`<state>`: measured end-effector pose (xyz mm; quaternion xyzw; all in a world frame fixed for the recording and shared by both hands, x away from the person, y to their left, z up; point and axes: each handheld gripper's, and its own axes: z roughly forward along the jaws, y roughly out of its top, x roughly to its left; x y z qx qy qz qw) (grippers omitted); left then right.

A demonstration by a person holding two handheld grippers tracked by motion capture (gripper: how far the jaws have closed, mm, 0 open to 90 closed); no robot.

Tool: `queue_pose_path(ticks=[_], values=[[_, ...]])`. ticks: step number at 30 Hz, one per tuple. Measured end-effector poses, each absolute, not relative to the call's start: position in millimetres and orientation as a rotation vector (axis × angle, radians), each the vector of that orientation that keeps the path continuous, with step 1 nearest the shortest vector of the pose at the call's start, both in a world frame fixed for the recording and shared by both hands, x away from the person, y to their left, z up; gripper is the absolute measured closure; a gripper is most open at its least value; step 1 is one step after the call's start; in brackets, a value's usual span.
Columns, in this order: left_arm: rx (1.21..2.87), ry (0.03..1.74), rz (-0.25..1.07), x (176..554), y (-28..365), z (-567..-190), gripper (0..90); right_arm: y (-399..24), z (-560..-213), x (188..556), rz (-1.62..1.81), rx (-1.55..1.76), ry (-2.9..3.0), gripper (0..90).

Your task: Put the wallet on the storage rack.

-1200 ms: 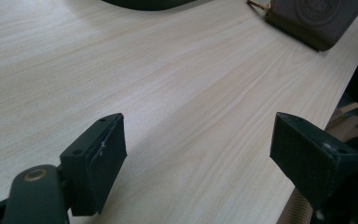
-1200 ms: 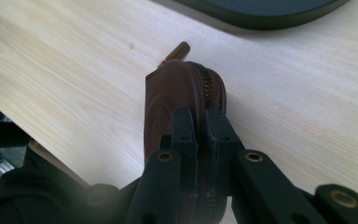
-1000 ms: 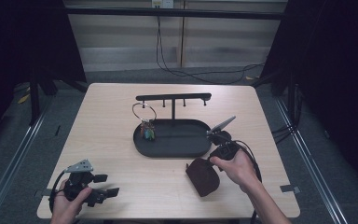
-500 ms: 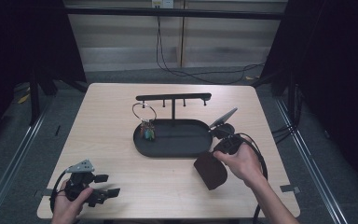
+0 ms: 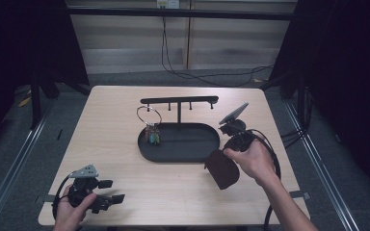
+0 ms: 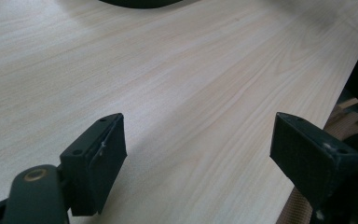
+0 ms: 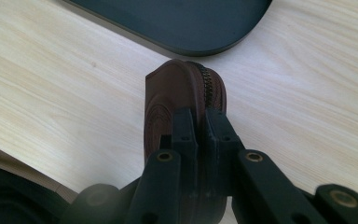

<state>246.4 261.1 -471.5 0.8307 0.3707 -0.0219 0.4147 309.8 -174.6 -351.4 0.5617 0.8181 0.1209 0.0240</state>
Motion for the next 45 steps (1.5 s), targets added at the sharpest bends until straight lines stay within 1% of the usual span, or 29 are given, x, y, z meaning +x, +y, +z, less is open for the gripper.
queue_pose_path(ticks=[12, 29, 45], values=[[2.085, 0.928, -0.058, 246.5, 261.5, -471.9, 18.2, -173.0, -340.4, 329.0, 0.312, 1.768, 2.499, 83.4], [2.095, 0.919, -0.056, 245.8, 260.8, -471.4, 18.2, -170.1, -326.8, 353.1, 0.366, 1.817, 2.430, 83.4], [2.096, 0.912, -0.065, 245.8, 261.6, -470.5, 18.2, -174.6, -328.0, 373.8, 0.438, 1.874, 2.372, 83.5]])
